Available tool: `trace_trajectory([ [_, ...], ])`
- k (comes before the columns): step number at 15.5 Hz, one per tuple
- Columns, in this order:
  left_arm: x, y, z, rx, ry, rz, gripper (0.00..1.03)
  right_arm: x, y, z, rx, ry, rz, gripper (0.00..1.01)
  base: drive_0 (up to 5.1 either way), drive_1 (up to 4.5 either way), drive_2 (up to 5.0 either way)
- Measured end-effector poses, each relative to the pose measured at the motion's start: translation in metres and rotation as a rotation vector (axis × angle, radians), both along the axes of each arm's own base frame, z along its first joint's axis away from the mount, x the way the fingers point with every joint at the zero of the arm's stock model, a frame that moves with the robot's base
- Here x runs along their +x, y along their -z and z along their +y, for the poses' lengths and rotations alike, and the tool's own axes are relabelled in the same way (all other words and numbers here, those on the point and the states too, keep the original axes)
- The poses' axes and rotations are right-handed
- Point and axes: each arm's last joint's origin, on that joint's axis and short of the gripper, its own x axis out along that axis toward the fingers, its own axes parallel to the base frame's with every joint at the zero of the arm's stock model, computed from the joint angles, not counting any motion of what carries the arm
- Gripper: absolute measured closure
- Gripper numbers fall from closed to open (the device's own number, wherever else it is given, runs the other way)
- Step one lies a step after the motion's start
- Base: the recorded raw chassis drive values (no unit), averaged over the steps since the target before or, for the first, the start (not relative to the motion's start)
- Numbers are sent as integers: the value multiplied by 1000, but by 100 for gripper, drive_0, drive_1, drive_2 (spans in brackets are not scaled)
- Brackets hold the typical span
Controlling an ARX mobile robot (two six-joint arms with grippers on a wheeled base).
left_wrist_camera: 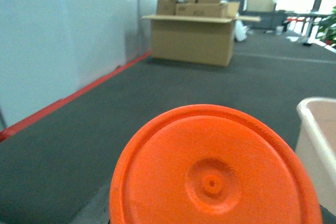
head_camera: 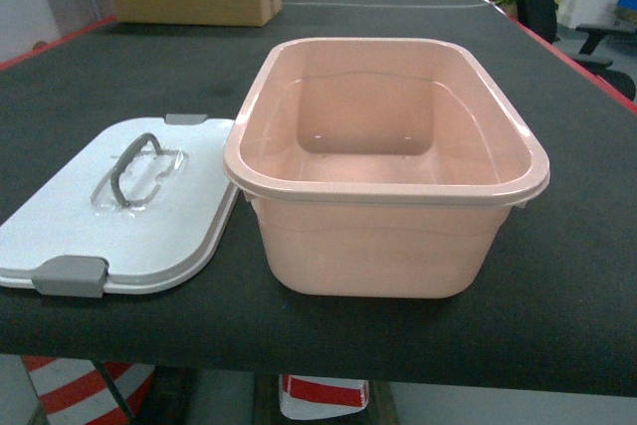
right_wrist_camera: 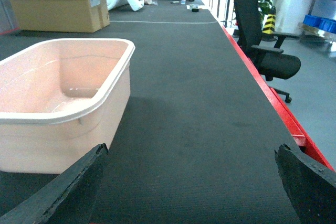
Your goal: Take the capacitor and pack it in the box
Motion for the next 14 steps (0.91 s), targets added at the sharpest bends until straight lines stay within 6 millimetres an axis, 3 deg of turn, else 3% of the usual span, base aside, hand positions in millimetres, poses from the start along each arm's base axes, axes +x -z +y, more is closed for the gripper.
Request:
trace_trajectory([
  [2, 47, -22, -26, 12, 101, -24, 59, 0, 0, 0, 0, 0, 0, 3, 0, 0, 0],
  [5, 107, -30, -81, 41, 258, 40, 59, 0, 0, 0, 0, 0, 0, 3, 0, 0, 0],
  [8, 155, -34, -140, 36, 386, 75, 59, 0, 0, 0, 0, 0, 0, 3, 0, 0, 0],
  [10, 173, -25, -173, 32, 459, 116, 59, 0, 0, 0, 0, 0, 0, 3, 0, 0, 0],
  [11, 174, -19, -179, 30, 466, 124, 17, 0, 0, 0, 0, 0, 0, 3, 0, 0, 0],
  [12, 174, -19, -179, 30, 464, 126, 5, 0, 0, 0, 0, 0, 0, 3, 0, 0, 0],
  [14, 174, -19, -178, 29, 461, 124, 5, 0, 0, 0, 0, 0, 0, 3, 0, 0, 0],
])
